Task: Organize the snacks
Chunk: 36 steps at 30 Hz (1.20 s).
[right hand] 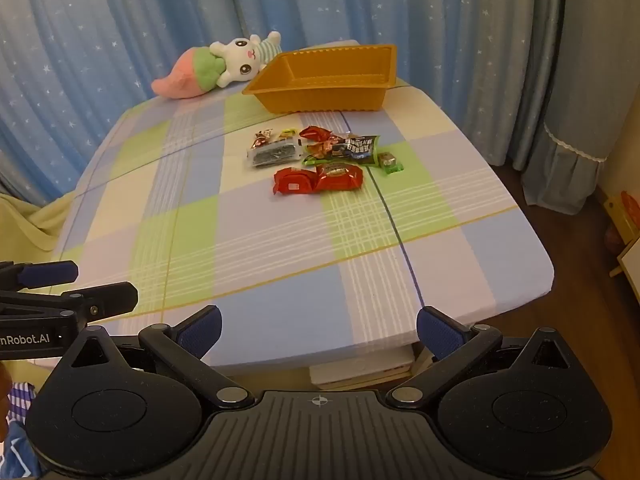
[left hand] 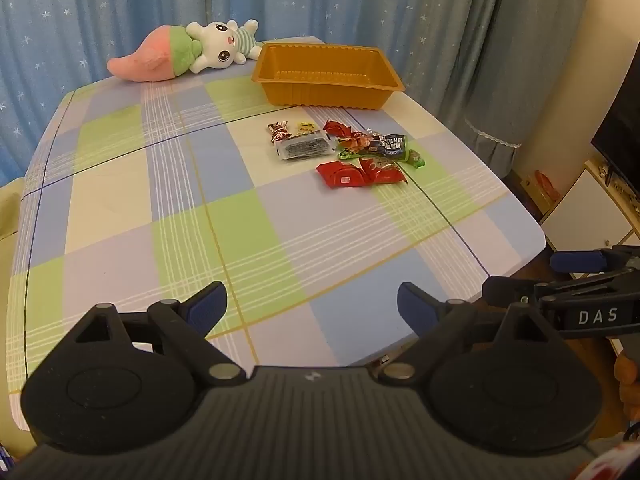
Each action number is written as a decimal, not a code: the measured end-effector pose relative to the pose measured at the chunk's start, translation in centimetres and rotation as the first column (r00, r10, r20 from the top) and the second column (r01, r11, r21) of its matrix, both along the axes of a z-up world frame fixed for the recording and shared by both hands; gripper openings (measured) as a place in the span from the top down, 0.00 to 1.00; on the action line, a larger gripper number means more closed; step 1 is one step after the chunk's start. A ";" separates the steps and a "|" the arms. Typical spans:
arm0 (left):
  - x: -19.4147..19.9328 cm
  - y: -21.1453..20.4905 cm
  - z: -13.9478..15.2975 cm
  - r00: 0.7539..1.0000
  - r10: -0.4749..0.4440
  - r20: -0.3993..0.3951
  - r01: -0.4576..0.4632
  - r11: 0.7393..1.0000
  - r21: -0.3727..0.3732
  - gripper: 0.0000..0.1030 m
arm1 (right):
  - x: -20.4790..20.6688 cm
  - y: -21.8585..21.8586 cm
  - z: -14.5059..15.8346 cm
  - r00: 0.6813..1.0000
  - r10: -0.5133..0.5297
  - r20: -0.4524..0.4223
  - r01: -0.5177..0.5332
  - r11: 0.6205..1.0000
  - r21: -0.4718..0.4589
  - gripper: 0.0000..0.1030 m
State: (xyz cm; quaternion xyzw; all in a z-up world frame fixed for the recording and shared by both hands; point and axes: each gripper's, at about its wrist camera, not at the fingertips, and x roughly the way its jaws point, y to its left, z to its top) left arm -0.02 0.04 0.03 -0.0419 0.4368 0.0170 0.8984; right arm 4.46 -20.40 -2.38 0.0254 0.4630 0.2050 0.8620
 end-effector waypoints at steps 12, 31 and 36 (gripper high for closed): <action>0.0 0.0 0.0 1.000 0.002 -0.004 -0.002 1.000 -0.003 0.11 | 0.2 0.5 -0.2 1.000 0.003 -0.001 -0.003 1.000 -0.012 0.00; -0.3 0.7 -0.3 1.000 0.015 -0.005 -0.015 1.000 -0.008 0.11 | 0.1 0.8 -0.1 1.000 0.011 0.005 -0.011 1.000 -0.017 0.00; -0.4 0.7 -0.2 1.000 0.017 -0.003 -0.017 1.000 -0.006 0.11 | 0.1 0.8 -0.1 1.000 0.011 0.006 -0.011 1.000 -0.017 0.00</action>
